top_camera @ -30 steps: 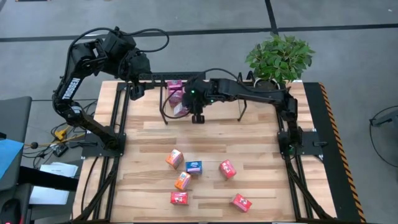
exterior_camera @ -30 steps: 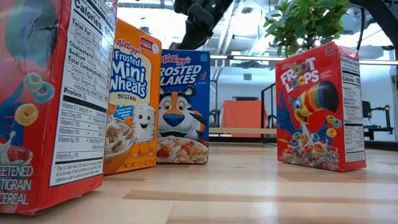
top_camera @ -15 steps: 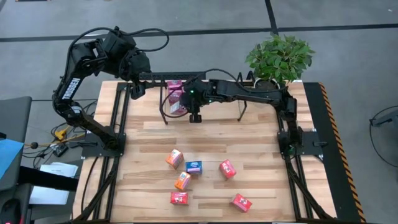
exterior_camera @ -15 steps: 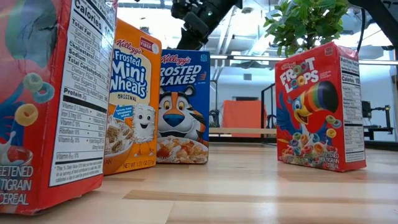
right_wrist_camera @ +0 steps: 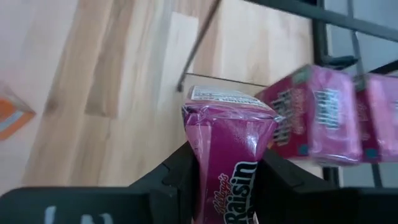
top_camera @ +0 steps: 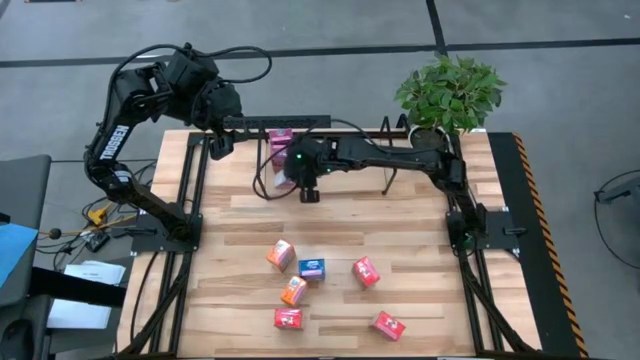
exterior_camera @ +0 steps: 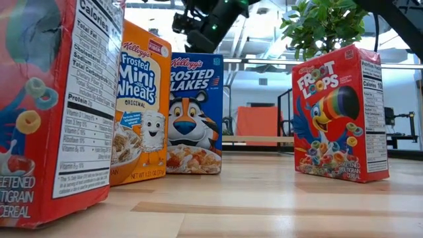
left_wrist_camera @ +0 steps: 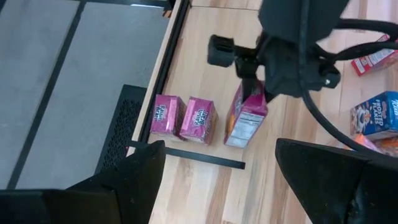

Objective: Stack cereal on shelf
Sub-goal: Put the purple cereal box on the shelf aligned with the other purple cereal boxes

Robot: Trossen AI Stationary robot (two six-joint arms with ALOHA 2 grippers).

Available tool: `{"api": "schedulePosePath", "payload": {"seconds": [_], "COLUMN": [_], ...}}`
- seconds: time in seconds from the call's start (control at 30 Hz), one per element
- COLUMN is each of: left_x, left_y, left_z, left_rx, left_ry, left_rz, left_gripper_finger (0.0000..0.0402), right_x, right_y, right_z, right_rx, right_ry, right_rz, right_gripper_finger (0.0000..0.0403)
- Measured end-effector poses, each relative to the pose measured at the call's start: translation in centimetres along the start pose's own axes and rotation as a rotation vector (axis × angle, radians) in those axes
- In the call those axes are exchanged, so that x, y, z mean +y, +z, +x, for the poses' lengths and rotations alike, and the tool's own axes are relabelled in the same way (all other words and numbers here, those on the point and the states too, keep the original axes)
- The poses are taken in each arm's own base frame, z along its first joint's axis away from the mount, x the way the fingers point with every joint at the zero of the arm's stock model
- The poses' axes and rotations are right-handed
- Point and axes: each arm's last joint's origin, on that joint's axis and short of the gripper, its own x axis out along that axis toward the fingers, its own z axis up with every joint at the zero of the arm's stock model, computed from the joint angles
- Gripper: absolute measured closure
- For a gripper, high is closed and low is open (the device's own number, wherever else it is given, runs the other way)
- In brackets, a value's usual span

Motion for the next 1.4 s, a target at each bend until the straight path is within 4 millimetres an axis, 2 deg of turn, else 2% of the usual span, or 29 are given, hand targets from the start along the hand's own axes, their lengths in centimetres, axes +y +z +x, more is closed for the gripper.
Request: {"api": "schedulePosePath", "payload": {"seconds": [0.27,0.57,0.73,1.23,1.4], "left_x": [0.0,0.0,0.0,0.0,0.0], "left_y": [0.0,0.0,0.0,0.0,0.0], "left_z": [0.0,0.0,0.0,0.0,0.0], "left_rx": [0.001,0.001,0.001,0.001,0.002], "left_ry": [0.003,0.002,0.002,0.002,0.002], "left_rz": [0.005,-0.001,-0.001,-0.004,-0.004], "left_gripper_finger": [0.0105,0.0105,0.0105,0.0105,0.0105], "right_x": [0.1,-0.5,-0.5,-1.4,-1.5], "right_y": [-0.1,-0.3,-0.3,-0.2,-0.1], "right_z": [0.1,0.1,0.1,0.1,-0.4], "right_rx": [0.009,0.016,0.010,-0.026,0.004], "right_ry": [0.005,-0.003,-0.006,-0.035,-0.138], "right_rz": [0.007,0.026,0.036,0.084,0.081], "right_gripper_finger": [0.0254,0.0197,0.0181,0.0168,0.0168]}}
